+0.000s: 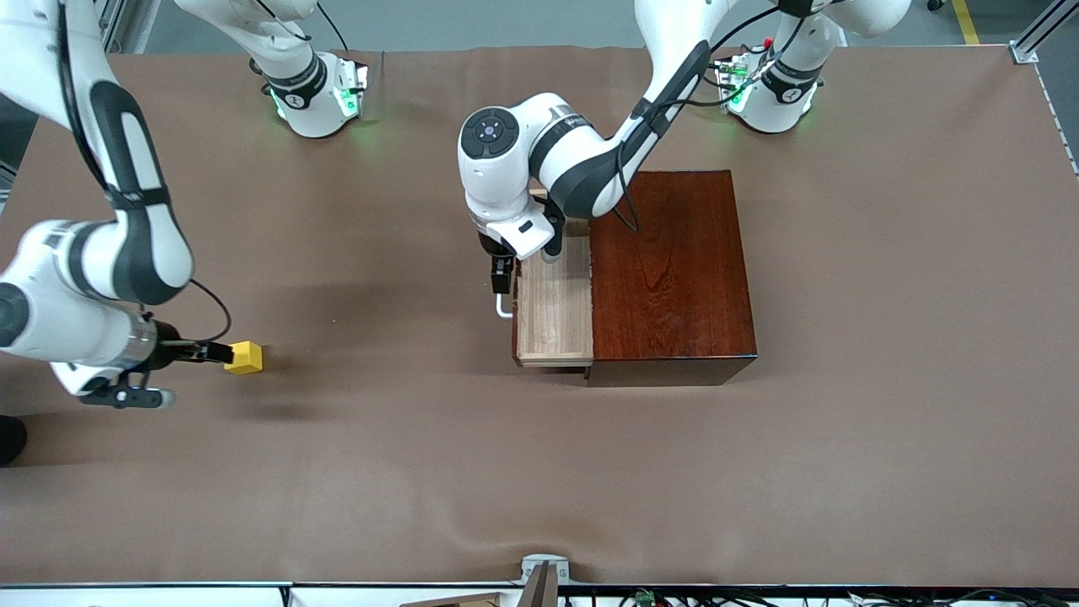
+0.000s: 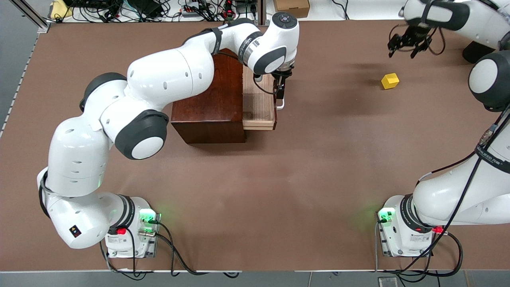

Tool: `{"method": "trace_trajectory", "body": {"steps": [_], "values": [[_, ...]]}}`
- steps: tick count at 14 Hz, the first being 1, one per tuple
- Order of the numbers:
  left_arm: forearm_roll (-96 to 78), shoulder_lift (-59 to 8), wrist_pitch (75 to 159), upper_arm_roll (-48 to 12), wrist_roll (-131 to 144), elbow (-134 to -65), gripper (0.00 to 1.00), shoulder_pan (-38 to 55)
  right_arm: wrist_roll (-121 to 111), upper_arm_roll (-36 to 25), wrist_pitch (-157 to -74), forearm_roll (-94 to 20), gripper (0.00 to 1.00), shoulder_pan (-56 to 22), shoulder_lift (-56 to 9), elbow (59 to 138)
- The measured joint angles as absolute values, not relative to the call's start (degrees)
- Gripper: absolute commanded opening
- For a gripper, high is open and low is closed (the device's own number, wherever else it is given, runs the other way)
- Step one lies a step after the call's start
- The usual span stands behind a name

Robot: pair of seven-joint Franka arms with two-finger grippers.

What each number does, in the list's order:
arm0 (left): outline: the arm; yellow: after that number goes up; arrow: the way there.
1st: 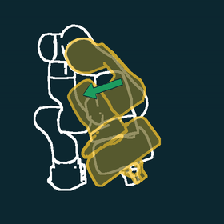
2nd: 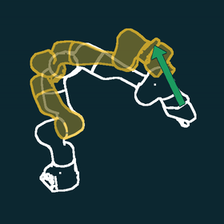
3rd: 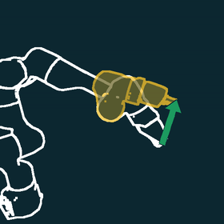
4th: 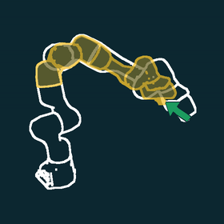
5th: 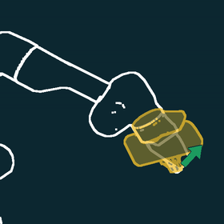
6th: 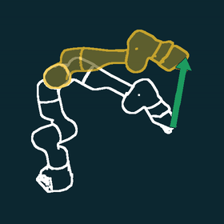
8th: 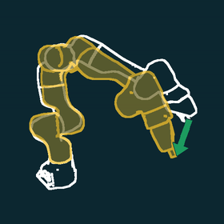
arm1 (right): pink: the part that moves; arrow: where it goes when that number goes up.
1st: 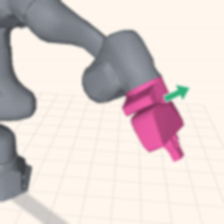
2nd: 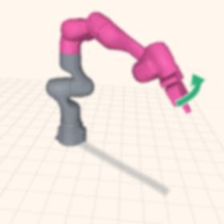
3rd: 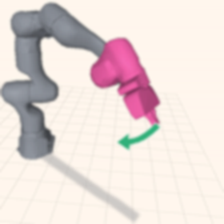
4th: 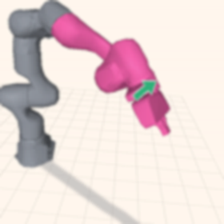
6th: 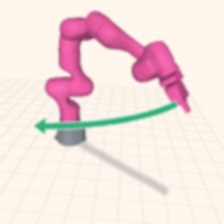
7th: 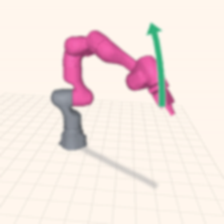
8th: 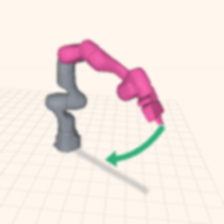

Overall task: Open drawer, take yellow block, close drawer
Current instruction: 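Place the cube with the right gripper while the left gripper pushes the drawer, then push the drawer fully shut with the left gripper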

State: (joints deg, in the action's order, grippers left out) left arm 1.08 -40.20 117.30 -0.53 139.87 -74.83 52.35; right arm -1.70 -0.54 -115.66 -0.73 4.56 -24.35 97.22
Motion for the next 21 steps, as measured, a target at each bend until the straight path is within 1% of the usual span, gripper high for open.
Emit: {"method": "trace_trajectory", "body": {"steps": [3, 6, 10, 13, 16, 19, 21], "values": [[1.1, -40.3, 115.7, -0.5, 139.8, -74.1, 1.0, 52.4, -1.8, -0.2, -108.3, -0.7, 1.0, 3.4, -20.1, 94.7], [1.2, -40.4, 114.1, -0.5, 139.7, -73.3, 1.0, 52.3, -1.7, -0.1, -101.6, -0.7, 1.0, 1.8, -13.8, 93.2], [1.4, -40.3, 108.8, -0.2, 139.5, -73.1, 1.0, 50.3, -1.6, -0.4, -95.0, -0.7, 1.0, 1.8, -4.7, 93.0], [1.4, -39.9, 105.1, -0.2, 139.4, -73.0, 1.0, 48.4, 0.4, -0.7, -90.2, -0.7, 1.0, 1.8, 0.6, 92.9], [1.9, -39.7, 100.9, -0.2, 139.1, -72.8, 1.0, 47.2, 1.7, -1.0, -88.2, -0.7, 1.0, 1.8, 2.9, 93.0], [4.6, -39.7, 96.2, -0.1, 139.1, -72.7, 1.0, 46.9, 1.8, -1.7, -88.2, -0.7, 1.0, 1.7, 3.0, 93.0], [5.4, -39.7, 95.6, -0.2, 138.8, -72.7, 1.0, 47.0, 2.5, -2.3, -88.0, -0.7, 1.0, 1.5, 3.0, 93.0]]}}
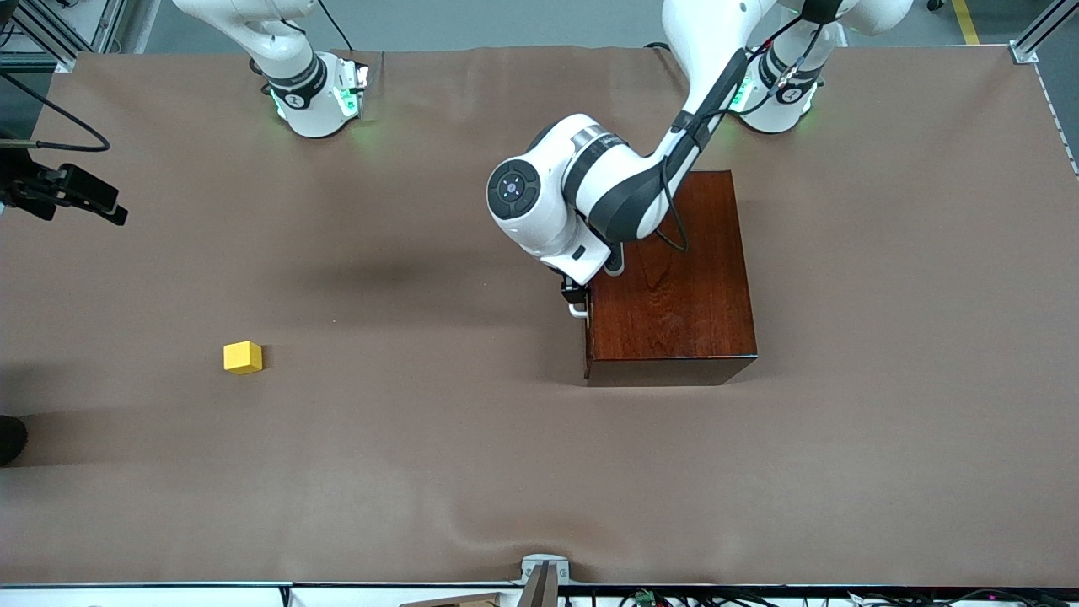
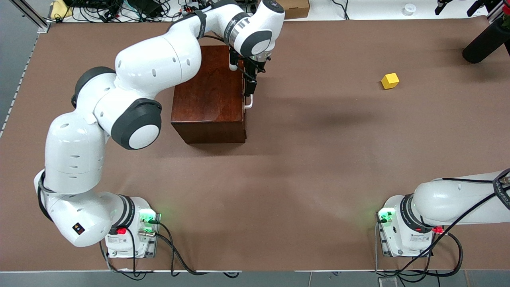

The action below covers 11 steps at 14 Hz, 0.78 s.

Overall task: Open drawer, take yellow block, close drawer
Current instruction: 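Push the drawer fully shut with the left gripper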

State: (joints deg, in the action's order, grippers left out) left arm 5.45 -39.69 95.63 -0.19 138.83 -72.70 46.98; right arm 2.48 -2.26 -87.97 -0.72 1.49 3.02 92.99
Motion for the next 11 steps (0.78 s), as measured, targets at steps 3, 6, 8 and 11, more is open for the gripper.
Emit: {"method": "trace_trajectory", "body": {"steps": [3, 6, 8, 11], "values": [[5.9, -39.7, 95.6, -0.2, 138.8, -72.7, 1.0, 47.2, 4.0, -2.2, -87.1, -0.7, 1.0, 1.1, 3.0, 93.0], [5.9, -39.5, 96.8, -0.5, 138.8, -71.6, 1.0, 47.5, 4.3, -2.2, -86.2, -0.7, 1.0, 0.8, 3.2, 93.0], [6.1, -38.7, 97.8, -0.4, 138.1, -70.2, 1.0, 47.8, 4.4, -2.3, -85.8, -0.7, 1.0, 0.8, 3.5, 93.0], [6.3, -35.3, 98.0, 0.7, 132.2, -69.1, 1.0, 47.1, 4.4, -2.3, -85.7, -0.8, 1.0, 0.8, 3.7, 93.0]]}}
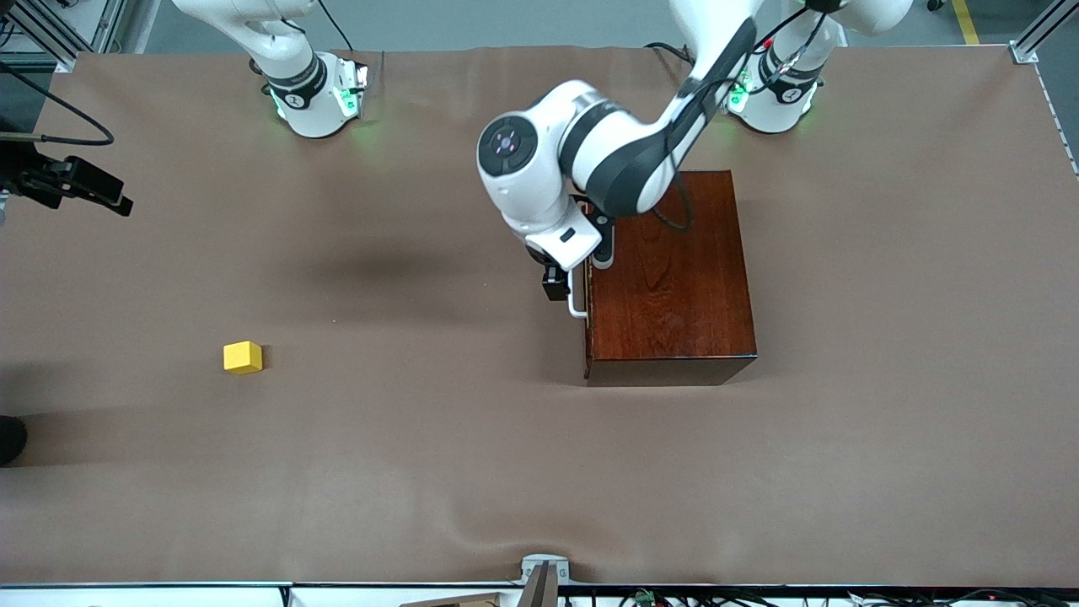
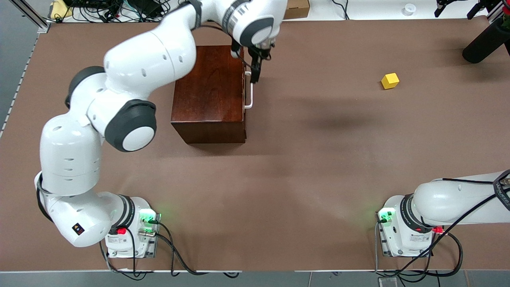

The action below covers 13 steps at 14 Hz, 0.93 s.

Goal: Open drawer, take yellow block, close drawer

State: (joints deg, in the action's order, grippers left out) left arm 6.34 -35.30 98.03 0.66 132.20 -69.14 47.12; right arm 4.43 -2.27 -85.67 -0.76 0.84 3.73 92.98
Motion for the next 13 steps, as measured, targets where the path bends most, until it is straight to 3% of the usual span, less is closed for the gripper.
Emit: {"method": "trace_trajectory", "body": {"steps": [7, 13], "values": [[6.4, -27.3, 97.8, 1.3, 114.8, -70.3, 1.0, 34.9, 4.4, -2.4, -86.4, -0.8, 1.0, 0.8, 3.8, 93.0], [2.5, -17.8, 97.6, 1.1, 95.9, -79.8, 1.0, 20.6, 4.4, -2.4, -86.4, -0.8, 1.0, 0.7, 3.8, 93.0]]}}
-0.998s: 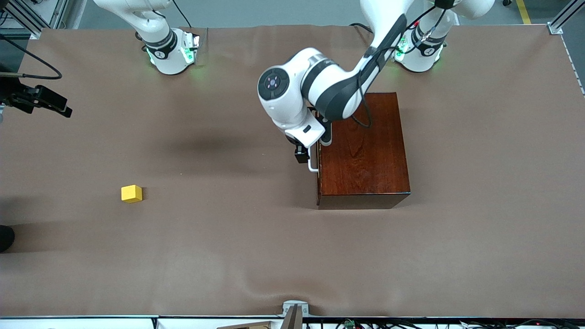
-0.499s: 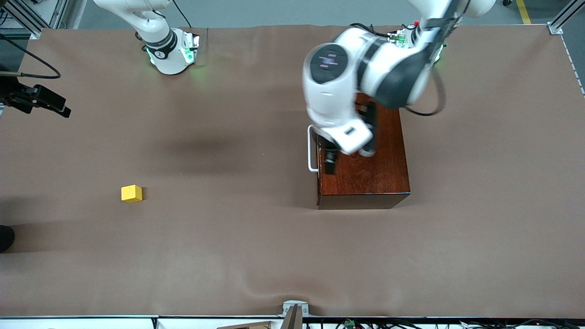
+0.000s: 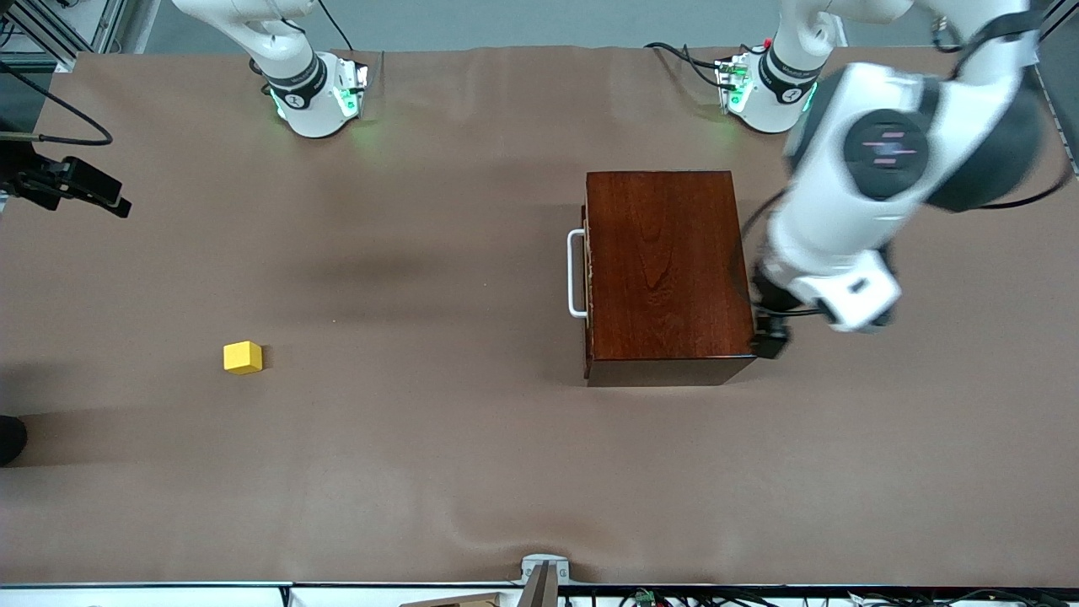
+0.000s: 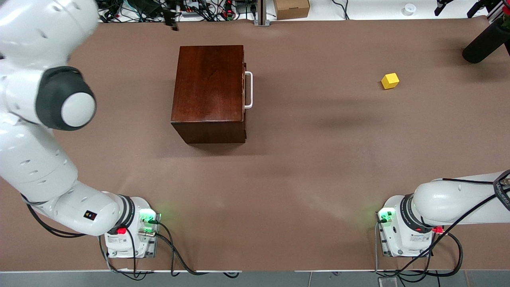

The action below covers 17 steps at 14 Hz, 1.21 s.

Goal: Open drawer, take yellow block, close drawer

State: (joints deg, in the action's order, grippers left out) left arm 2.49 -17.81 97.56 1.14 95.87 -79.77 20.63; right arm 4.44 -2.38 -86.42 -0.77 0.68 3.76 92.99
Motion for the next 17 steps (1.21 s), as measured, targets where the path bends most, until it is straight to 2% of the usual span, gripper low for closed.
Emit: {"method": "trace_trajectory", "body": {"steps": [6, 9, 17], "values": [[-0.6, -7.9, 97.5, 1.1, 72.0, -89.9, 1.0, 10.2, 4.4, -2.4, -86.5, -0.8, 1.0, 0.7, 3.8, 93.0], [-0.8, -4.0, 97.5, 1.1, 60.4, -94.2, 1.0, 8.2, 4.5, -2.4, -86.6, -0.8, 1.0, 0.7, 3.8, 93.0], [-0.8, 2.2, 95.7, 1.2, 28.2, -100.8, 1.0, 3.2, 4.5, -2.4, -86.8, -0.8, 1.0, 0.7, 3.8, 93.0]]}}
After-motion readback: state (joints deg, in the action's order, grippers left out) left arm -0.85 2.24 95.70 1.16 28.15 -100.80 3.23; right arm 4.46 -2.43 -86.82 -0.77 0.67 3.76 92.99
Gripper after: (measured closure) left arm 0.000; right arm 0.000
